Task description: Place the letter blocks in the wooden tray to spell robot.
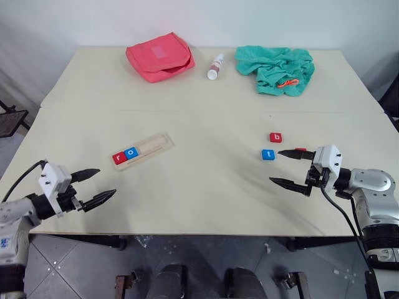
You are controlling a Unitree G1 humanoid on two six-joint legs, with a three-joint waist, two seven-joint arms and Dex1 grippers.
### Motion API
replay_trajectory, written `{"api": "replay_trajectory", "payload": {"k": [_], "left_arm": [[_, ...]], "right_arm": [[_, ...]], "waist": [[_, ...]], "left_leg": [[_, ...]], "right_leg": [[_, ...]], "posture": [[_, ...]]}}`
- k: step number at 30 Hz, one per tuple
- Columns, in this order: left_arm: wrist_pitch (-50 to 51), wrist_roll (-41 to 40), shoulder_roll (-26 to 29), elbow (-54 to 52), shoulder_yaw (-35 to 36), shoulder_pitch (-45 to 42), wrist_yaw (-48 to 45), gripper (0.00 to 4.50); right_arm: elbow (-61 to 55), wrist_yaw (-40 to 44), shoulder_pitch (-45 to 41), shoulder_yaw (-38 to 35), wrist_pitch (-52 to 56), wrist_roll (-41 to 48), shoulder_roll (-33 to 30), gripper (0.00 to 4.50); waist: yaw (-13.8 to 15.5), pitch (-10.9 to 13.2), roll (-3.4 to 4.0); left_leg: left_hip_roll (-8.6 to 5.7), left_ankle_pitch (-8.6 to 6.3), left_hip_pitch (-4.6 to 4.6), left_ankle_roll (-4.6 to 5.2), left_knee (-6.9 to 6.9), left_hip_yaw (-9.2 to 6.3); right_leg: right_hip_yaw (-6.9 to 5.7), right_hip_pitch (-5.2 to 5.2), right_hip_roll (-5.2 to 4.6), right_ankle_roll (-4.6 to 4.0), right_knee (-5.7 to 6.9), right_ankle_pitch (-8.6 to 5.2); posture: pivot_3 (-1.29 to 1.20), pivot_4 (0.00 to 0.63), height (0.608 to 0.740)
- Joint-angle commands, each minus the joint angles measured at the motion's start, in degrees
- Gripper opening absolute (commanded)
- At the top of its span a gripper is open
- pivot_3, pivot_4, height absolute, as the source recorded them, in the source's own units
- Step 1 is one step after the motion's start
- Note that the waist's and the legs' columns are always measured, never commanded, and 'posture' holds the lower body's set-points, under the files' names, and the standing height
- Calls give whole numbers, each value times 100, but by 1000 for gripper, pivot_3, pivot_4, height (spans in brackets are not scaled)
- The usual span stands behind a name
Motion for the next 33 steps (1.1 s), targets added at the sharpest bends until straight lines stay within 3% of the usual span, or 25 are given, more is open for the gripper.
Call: {"api": "replay_trajectory", "payload": {"k": [1,9,14,22,33], "left_arm": [[-188,309,141,831,-333,-789,-239,4500],[-833,1303,35,3042,-1397,-2909,-828,4500],[-1203,1724,-52,3940,-1719,-3621,-911,4500],[-1432,2405,-222,4790,-2142,-4244,-596,4500],[-1611,2600,-242,4833,-2260,-4259,-782,4500]], "right_arm": [[-551,-108,188,-192,107,223,-35,4431],[-1629,-648,1097,-510,340,372,-62,4431],[-2159,-927,1639,-698,462,446,-70,4431],[-2695,-1249,2297,-973,556,484,-66,4431],[-2733,-1328,2307,-996,597,483,-98,4431]], "waist": [[-10,0,0],[-23,2,-5],[-45,7,-13],[-12,10,-19],[-13,9,-19]], "left_leg": [[0,0,-1,0,0,1],[-4,0,-7,0,-4,7],[-3,0,-8,1,-6,14],[-4,0,-7,1,1,15],[-3,0,-5,1,4,13]], "right_leg": [[0,-2,0,0,0,0],[-18,-17,-3,0,16,0],[-21,-24,-3,0,22,0],[-19,-26,-8,1,33,0],[-18,-25,-8,1,38,0]], "posture": [[0,150,740],[0,150,740],[0,150,740],[0,150,740],[0,150,740]]}}
